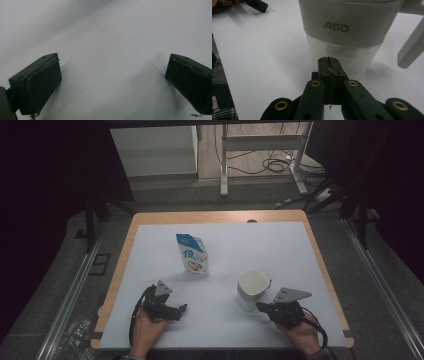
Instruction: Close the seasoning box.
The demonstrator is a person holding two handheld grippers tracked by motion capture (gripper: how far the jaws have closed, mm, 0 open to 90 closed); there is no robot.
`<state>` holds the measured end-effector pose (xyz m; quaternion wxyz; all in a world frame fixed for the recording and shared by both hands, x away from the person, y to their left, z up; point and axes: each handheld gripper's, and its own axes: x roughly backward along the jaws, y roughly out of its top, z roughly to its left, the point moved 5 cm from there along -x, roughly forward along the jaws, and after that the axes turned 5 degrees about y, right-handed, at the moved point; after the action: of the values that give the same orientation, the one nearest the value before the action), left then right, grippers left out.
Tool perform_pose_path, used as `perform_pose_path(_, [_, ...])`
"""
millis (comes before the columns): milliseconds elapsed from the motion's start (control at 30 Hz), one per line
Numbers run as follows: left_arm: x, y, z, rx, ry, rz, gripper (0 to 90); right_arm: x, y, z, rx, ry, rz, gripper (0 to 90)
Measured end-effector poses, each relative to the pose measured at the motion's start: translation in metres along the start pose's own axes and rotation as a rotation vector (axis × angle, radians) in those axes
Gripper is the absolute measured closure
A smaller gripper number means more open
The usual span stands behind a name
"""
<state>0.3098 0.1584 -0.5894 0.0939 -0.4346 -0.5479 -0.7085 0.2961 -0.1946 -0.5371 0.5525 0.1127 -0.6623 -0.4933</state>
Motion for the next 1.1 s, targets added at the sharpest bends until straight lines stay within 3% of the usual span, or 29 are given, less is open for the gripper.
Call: perform_pose_path(1100, [0.0, 0.0, 0.0, 0.001, 0.0, 0.0, 0.5, -0.026, 0.014, 0.0, 0.048, -0.014, 0.015, 89.0])
